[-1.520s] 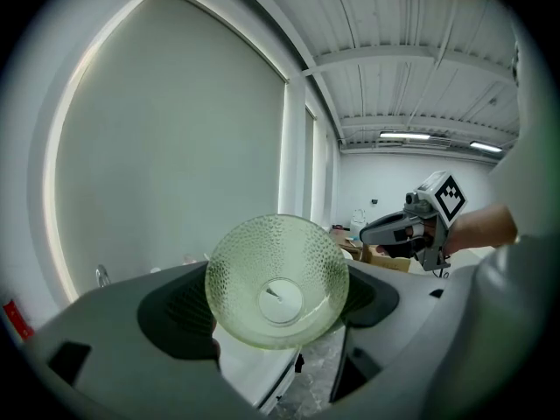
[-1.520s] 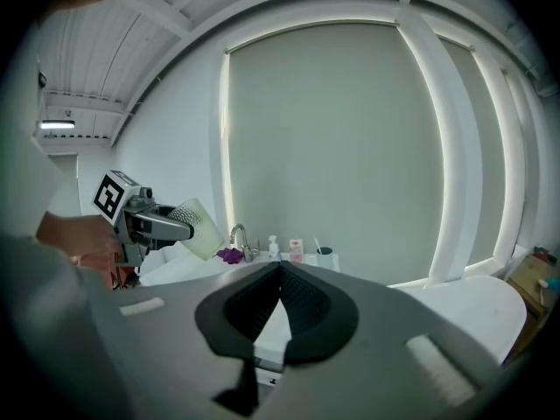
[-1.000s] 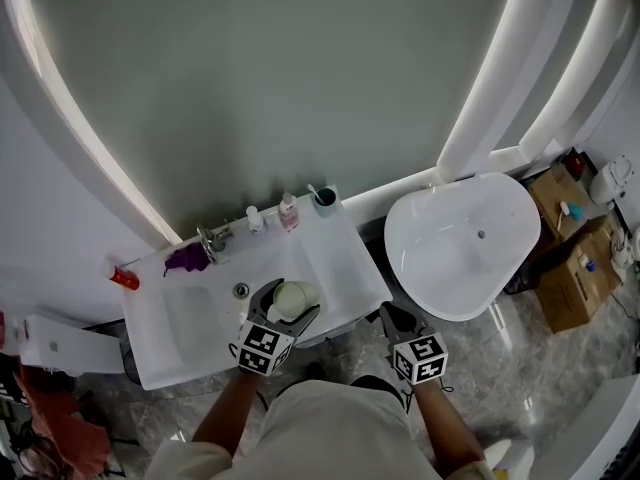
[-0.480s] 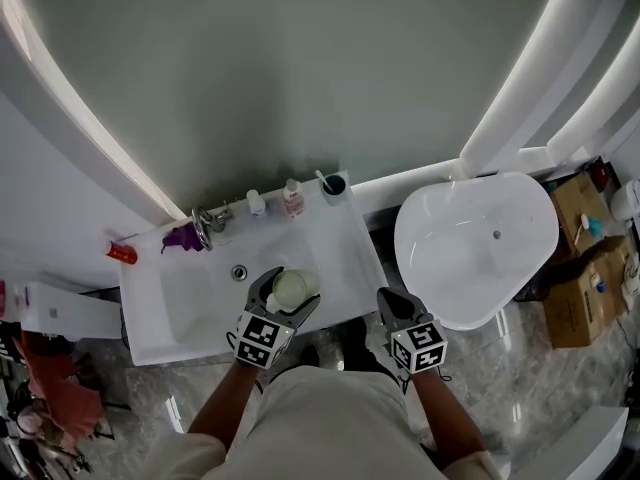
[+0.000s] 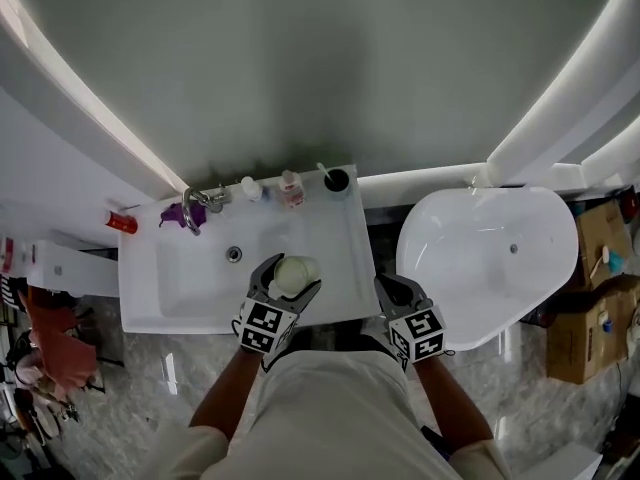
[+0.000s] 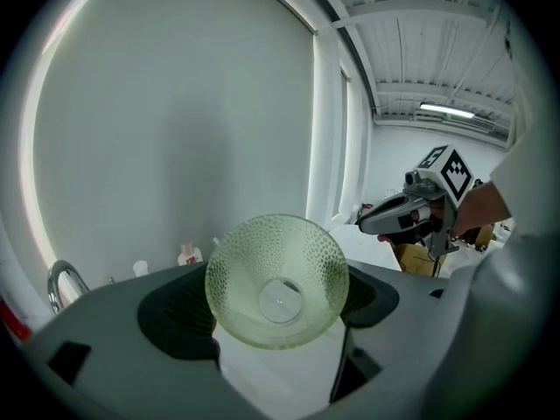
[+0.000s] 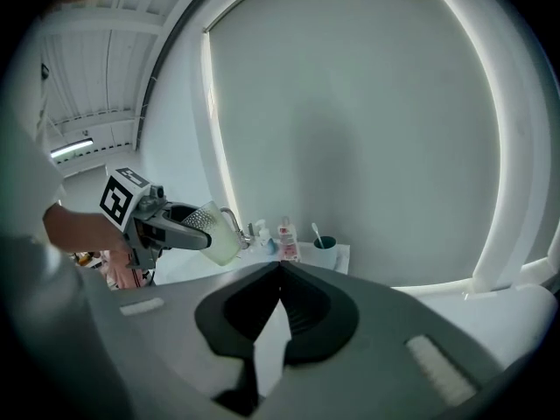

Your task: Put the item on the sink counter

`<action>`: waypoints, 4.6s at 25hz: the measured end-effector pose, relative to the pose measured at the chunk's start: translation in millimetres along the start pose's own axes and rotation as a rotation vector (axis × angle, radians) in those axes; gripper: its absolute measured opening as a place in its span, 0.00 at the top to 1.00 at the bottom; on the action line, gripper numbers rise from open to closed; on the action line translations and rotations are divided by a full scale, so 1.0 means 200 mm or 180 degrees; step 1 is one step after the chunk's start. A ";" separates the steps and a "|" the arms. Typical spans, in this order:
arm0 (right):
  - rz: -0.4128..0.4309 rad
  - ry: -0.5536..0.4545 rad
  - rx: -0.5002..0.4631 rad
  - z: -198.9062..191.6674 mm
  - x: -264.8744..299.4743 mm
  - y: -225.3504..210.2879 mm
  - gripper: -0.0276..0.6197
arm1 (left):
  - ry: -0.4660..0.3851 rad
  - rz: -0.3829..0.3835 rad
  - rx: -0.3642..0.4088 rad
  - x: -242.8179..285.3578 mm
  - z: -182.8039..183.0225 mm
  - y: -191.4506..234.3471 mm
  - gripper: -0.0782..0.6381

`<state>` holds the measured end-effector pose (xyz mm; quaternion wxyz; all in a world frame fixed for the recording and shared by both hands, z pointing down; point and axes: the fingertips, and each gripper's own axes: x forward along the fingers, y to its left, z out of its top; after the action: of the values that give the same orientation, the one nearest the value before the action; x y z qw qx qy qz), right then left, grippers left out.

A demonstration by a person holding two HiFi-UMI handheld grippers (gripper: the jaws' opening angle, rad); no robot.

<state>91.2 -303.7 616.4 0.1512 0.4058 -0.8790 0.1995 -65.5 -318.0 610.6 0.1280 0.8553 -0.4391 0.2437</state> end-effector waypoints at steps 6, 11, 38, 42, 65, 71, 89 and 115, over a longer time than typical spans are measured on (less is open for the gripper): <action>0.0217 0.0100 0.0027 -0.04 0.09 -0.13 0.94 | 0.0188 0.0239 -0.0084 0.25 -0.09 0.05 0.34; 0.0369 0.0201 0.0015 -0.10 0.18 -0.17 0.94 | 0.0434 0.0392 -0.0049 0.45 -0.24 0.11 0.34; 0.0455 0.0657 0.0226 -0.29 0.44 -0.41 0.94 | 0.1109 0.0575 -0.0161 1.16 -0.84 0.29 0.34; 0.0485 0.0699 0.0231 -0.31 0.47 -0.40 0.94 | 0.1074 0.0589 -0.0184 1.18 -0.83 0.29 0.34; 0.0656 0.0501 -0.0082 -0.16 0.45 -0.21 0.94 | 0.0746 0.0441 -0.0407 0.79 -0.61 0.23 0.31; 0.0565 0.0374 -0.0186 -0.12 0.36 -0.07 0.94 | 0.0432 0.0494 -0.0348 0.51 -0.47 0.13 0.31; 0.0152 -0.0036 -0.0400 -0.11 -0.18 0.62 0.94 | -0.0258 0.0452 -0.0141 -0.62 -0.35 -0.16 0.61; -0.0071 -0.0362 -0.0381 -0.21 -0.83 0.84 0.94 | -0.0634 0.0667 -0.0384 -1.20 -0.35 -0.51 0.87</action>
<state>70.0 -76.1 542.8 0.1272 0.4165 -0.8920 0.1215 -122.8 -63.7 543.0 0.1089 0.8155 -0.5502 0.1428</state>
